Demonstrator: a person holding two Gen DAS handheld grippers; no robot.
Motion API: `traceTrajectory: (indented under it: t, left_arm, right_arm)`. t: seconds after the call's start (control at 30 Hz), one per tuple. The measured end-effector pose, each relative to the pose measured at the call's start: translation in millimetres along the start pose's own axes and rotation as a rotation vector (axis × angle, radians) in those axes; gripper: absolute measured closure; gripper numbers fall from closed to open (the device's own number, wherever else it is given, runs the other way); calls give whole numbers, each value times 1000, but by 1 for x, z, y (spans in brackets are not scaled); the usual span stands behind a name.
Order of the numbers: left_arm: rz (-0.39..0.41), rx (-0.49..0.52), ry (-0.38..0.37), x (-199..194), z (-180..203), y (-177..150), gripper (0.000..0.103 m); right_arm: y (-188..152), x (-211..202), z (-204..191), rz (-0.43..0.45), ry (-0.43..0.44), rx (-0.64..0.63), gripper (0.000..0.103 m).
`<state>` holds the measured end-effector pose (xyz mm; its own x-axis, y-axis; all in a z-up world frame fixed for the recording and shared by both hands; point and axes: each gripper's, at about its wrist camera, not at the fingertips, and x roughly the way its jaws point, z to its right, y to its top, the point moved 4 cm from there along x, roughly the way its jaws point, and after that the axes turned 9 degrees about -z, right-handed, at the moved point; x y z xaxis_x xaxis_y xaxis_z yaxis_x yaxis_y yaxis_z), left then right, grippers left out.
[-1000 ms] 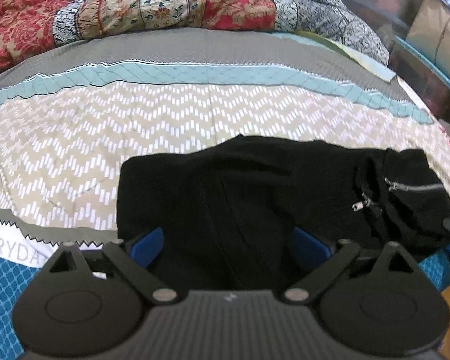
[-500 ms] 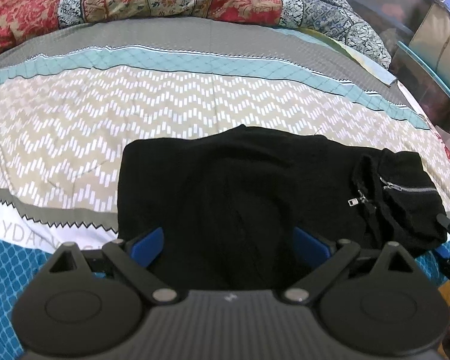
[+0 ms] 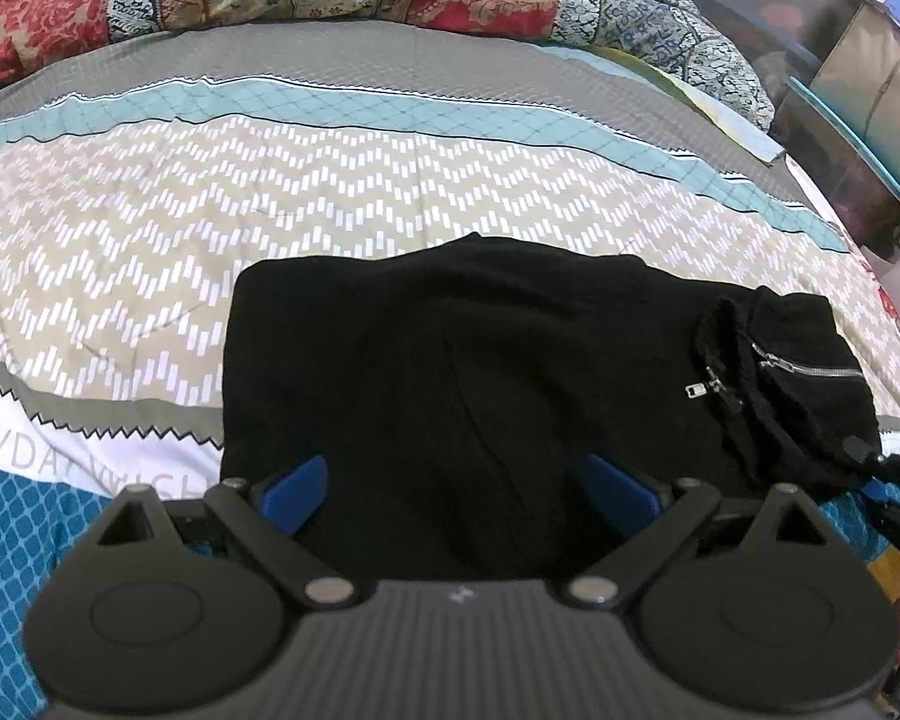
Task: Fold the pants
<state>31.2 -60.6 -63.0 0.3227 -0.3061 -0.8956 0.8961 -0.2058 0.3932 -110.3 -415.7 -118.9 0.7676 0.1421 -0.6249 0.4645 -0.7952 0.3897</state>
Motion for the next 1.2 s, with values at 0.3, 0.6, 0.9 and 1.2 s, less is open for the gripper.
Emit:
traceTrajectory:
  t: [0.3, 0.6, 0.9, 1.2]
  left_arm:
    - [9, 30, -52, -9, 12, 17, 8]
    - [-4, 151, -258, -12, 94, 61, 0]
    - [-88, 251, -358, 13, 176, 74, 0]
    - [-105, 286, -346, 19, 173, 74, 79]
  right_arm:
    - [-11, -10, -57, 61, -31, -264, 85]
    - [-31, -6, -88, 74, -48, -459, 86]
    - [-56, 2, -124, 92, -92, -704, 86]
    - [-78, -11, -147, 142, -69, -840, 86]
